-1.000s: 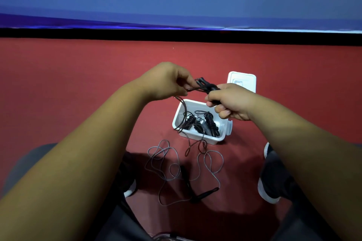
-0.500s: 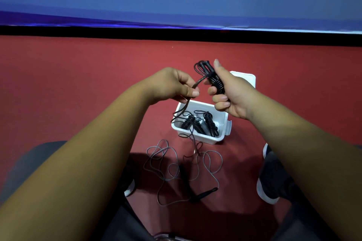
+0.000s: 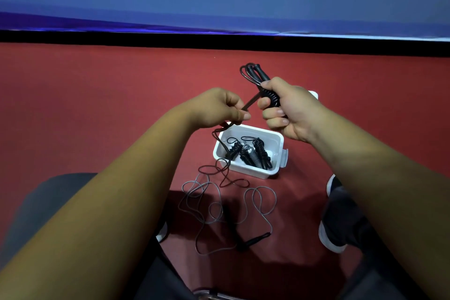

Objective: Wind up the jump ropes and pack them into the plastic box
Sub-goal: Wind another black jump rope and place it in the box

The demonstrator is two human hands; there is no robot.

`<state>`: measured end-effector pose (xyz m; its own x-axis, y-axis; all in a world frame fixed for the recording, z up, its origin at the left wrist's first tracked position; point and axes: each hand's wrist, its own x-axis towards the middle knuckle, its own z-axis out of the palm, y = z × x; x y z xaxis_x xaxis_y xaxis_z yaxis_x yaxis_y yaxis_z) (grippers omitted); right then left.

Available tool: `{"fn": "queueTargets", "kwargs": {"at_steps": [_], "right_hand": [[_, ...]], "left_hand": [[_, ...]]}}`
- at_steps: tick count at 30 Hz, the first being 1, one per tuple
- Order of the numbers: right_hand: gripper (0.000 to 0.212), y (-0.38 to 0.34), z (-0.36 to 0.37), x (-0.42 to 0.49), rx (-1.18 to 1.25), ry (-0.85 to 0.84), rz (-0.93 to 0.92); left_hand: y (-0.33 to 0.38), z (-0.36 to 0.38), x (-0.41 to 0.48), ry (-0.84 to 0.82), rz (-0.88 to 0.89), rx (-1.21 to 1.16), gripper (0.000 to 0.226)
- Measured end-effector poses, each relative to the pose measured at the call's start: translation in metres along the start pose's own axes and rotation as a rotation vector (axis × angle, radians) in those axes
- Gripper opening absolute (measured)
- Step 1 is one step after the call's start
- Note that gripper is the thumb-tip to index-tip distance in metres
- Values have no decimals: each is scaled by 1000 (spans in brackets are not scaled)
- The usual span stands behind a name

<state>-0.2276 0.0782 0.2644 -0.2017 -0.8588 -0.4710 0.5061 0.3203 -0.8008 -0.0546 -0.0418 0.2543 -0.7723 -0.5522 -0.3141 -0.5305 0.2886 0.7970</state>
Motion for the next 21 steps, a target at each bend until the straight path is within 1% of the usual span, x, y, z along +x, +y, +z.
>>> {"fn": "queueTargets", "kwargs": {"at_steps": [3,5,6,7,9,11,12,16,21], "right_hand": [[12,-2,-4,-1,-79,32,-24],[16,1,-3,-2,-168,53,-23],[17,4,-2,-4,-200,55,-22],[18,6,-1,-5,-221,54,-19],[17,10,3,-9,-252,49,-20],[16,12,5,-11,-273,41,-20],[15,11,5,-12,-276,34,-16],[13,14,5,-13,-273,16,5],[8,20,5,-12,-230,14,17]], "left_hand": [[-5,-3,0,-35,-3,-215,25],[-2,-8,2,15,27,-388,41],[2,-11,3,66,43,-451,44],[6,-14,4,122,63,-448,43],[15,-17,2,215,104,-262,36],[18,-16,-2,237,139,-82,32],[18,-15,-3,234,151,-48,29],[15,-14,0,251,154,-31,21],[14,-7,4,284,167,-133,17]]}}
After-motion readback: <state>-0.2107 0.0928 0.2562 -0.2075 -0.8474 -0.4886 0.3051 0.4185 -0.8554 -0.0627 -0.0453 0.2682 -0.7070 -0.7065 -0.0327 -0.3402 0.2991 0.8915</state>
